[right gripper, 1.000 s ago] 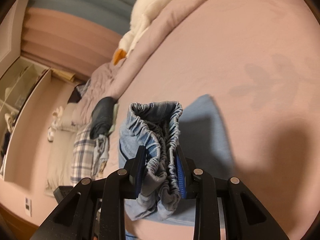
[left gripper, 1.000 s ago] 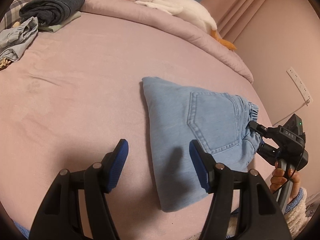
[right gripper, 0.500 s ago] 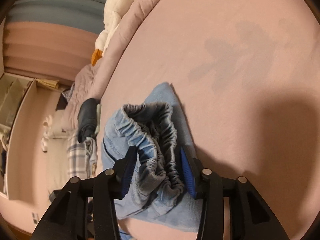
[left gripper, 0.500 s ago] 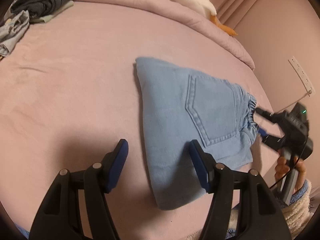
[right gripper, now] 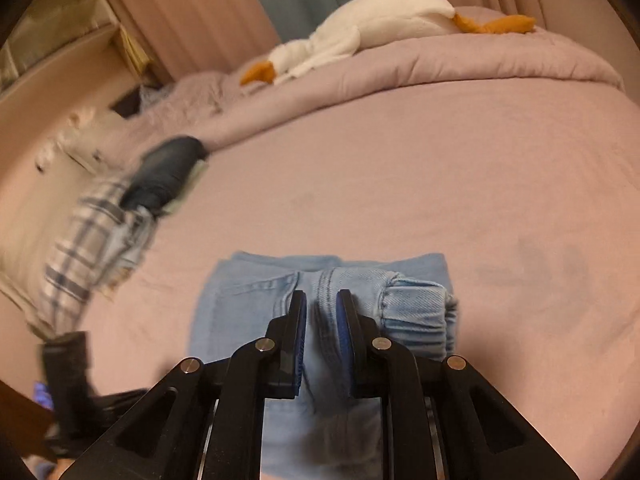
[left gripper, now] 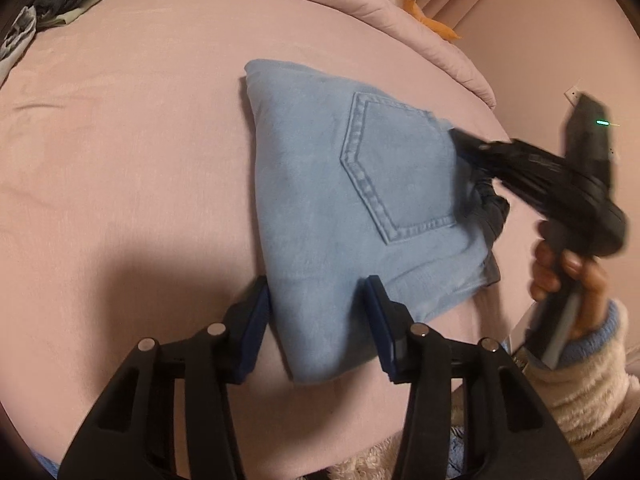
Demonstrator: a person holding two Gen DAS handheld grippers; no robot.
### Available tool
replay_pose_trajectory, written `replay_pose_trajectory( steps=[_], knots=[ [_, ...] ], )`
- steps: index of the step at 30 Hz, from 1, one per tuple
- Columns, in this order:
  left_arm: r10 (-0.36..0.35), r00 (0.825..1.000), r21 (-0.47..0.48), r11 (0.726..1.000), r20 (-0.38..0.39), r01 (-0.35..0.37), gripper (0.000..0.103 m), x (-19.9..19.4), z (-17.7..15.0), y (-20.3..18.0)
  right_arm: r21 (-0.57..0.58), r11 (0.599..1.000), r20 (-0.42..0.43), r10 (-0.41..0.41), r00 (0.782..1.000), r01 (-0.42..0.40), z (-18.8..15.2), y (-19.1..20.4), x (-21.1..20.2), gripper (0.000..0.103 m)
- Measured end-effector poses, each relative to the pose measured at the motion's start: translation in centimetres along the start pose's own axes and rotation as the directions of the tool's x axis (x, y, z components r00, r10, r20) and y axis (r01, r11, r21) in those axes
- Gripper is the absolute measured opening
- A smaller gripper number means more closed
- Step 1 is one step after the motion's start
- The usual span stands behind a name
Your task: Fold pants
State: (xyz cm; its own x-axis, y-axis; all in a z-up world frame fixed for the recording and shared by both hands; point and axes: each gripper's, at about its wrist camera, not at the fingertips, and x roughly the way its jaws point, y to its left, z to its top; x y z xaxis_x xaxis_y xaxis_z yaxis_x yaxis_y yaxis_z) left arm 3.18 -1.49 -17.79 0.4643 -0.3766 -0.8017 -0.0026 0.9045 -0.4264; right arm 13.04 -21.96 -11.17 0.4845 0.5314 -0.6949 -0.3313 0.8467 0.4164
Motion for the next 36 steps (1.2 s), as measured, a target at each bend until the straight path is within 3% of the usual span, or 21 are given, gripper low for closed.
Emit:
replay_pose_trajectory(
  steps=[1,3,5,9,10,11,13,19,21,24,27,32,36],
  knots=[
    [-0.003,1.000,0.003,1.000,0.002,0.003,0.047,-0.1,-0.2,0.0,0.024,1.000,-0.018,-0.011,1.000,0.012,-0.1,-0.8,1.0,0.010],
    [-0.010,1.000,0.002,1.000,0.005,0.010,0.047,-0.2,-0.3,0.0,0.088,0.996,-0.050,0.027,0.998,-0.023,-0.2,-2.3,2.3,0.003],
    [-0.029,1.000,-0.013,1.000,0.009,0.029,0.047,-0.4,-0.3,0.3,0.123,0.991,-0.049,0.057,0.997,-0.051,-0.2,-2.9,2.5,0.003],
    [-0.096,0.995,-0.092,0.991,0.036,0.099,0.047,-1.4,-0.2,2.0,0.075,0.997,-0.038,0.018,0.999,-0.015,0.1,-0.9,0.6,0.006],
    [-0.107,0.993,-0.116,0.987,0.049,0.112,0.048,-1.7,0.1,2.5,0.038,0.999,-0.021,0.015,1.000,-0.014,0.0,0.1,-0.1,0.015],
    [-0.126,0.990,-0.146,0.980,0.064,0.134,0.050,-1.9,0.5,3.2,-0.005,1.000,-0.006,0.023,1.000,-0.023,-0.2,0.9,-0.8,0.032],
    [-0.169,0.981,-0.190,0.964,0.094,0.184,0.053,-2.2,1.4,4.0,-0.091,0.994,0.012,0.063,0.998,-0.061,-1.3,3.0,-2.0,0.052],
    [-0.212,0.968,-0.259,0.935,0.136,0.242,0.054,-1.2,4.8,5.6,-0.328,0.935,-0.083,0.117,0.990,-0.138,-5.9,8.9,-1.4,0.050],
    [-0.224,0.967,-0.270,0.930,0.124,0.250,0.054,-0.2,5.9,5.8,-0.424,0.890,-0.104,0.136,0.985,-0.168,-7.4,11.3,-1.0,0.042],
    [-0.233,0.970,-0.263,0.934,0.074,0.244,0.052,1.2,7.1,6.3,-0.486,0.857,-0.139,0.121,0.983,-0.174,-8.4,13.1,0.3,0.036],
    [-0.255,0.966,-0.239,0.936,0.048,0.259,0.043,2.1,7.8,5.9,-0.482,0.861,-0.186,0.080,0.979,-0.162,-8.9,12.6,2.3,0.028],
    [-0.189,0.982,-0.159,0.969,0.019,0.189,0.029,2.8,9.0,5.3,-0.409,0.889,-0.208,0.129,0.970,-0.206,-8.7,11.2,2.7,0.025],
    [-0.186,0.982,-0.192,0.963,0.025,0.188,0.026,3.3,9.7,6.5,-0.409,0.889,-0.206,0.129,0.970,-0.205,-8.8,11.2,2.6,0.025]
  ],
)
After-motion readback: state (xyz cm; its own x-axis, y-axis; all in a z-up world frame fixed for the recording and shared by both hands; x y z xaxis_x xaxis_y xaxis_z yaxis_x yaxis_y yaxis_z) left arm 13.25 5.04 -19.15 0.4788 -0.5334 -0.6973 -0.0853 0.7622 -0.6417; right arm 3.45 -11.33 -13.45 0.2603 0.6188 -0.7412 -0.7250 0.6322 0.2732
